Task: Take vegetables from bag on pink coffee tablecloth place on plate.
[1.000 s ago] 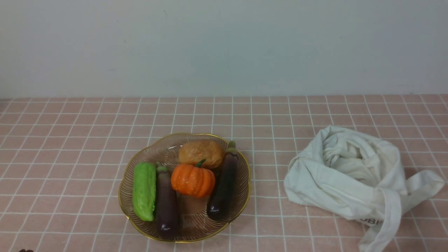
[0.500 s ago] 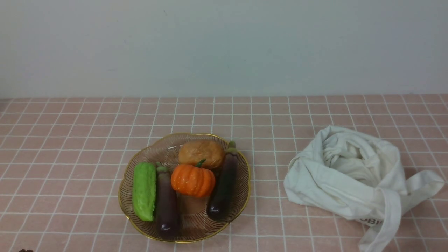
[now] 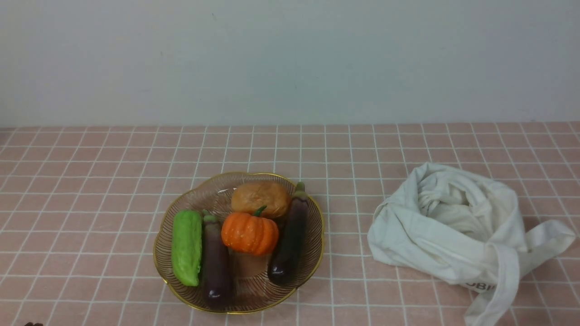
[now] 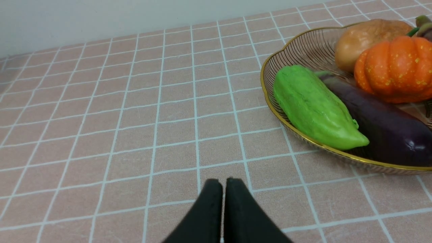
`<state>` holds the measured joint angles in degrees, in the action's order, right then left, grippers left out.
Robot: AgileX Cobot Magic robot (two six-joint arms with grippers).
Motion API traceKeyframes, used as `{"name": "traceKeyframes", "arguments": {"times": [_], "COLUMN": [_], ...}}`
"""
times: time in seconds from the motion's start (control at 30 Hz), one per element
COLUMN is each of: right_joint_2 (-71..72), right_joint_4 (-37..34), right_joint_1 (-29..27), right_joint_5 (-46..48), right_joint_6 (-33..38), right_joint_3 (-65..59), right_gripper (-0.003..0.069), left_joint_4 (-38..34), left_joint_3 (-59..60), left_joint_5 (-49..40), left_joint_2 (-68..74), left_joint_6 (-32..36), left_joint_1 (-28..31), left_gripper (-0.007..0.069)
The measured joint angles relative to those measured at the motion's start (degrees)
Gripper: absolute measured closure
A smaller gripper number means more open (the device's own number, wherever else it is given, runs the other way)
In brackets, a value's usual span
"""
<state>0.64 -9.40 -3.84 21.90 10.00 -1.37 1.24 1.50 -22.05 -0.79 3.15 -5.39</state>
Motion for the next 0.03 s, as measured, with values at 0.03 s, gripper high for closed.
{"name": "traceKeyframes", "arguments": {"times": [0.03], "right_joint_2": [0.0], "right_joint_4": [0.0], "right_joint_1": [0.05], "right_joint_5": [0.0], "right_joint_6": [0.0], "right_joint_3": [0.0], "right_gripper": [0.0671], "left_joint_4": [0.0], "left_joint_3": [0.0], "left_joint_5": [0.0], "left_joint_2": [0.0], "left_joint_6": [0.0], "left_joint_1": [0.0], "left_gripper": [0.0629]}}
